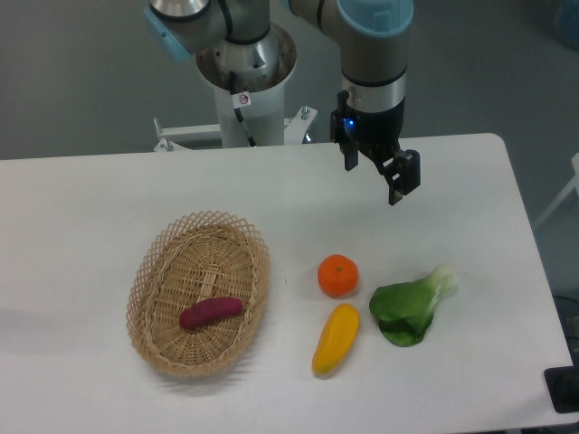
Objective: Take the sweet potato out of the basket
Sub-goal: 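Move the open gripper over the wicker basket toward the sweet potato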
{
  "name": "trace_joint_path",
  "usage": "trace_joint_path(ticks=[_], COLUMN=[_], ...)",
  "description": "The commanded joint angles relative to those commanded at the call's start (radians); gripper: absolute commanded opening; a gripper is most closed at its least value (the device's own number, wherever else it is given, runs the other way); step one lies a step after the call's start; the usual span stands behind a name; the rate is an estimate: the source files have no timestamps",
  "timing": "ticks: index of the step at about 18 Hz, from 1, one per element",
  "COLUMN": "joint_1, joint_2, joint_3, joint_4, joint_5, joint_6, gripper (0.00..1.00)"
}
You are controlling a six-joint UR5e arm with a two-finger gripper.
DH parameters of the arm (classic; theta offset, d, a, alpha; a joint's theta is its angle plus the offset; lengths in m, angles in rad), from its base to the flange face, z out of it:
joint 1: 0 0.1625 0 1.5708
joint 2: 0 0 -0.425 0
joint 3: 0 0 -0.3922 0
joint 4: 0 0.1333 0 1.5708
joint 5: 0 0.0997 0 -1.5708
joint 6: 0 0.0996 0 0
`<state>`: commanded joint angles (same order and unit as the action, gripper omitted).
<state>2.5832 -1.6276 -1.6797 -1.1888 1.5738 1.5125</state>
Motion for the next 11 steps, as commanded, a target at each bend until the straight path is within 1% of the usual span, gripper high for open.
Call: trace_joint_path(ticks=[4, 7, 10, 11], joint_1=[-0.005, -0.023, -0.073, -0.087], joint_2=[0.003, 0.0, -0.003, -0.006], joint_3=[-0.008, -0.017, -0.052, -0.055], joint_4=[0.0, -0.008, 0.008, 0.018], joint_5=[0.005, 0.0, -0.002, 0.0], joint_6=[0.0, -0.015, -0.147, -0.193], gripper=[1.0, 1.0, 1.0, 1.0])
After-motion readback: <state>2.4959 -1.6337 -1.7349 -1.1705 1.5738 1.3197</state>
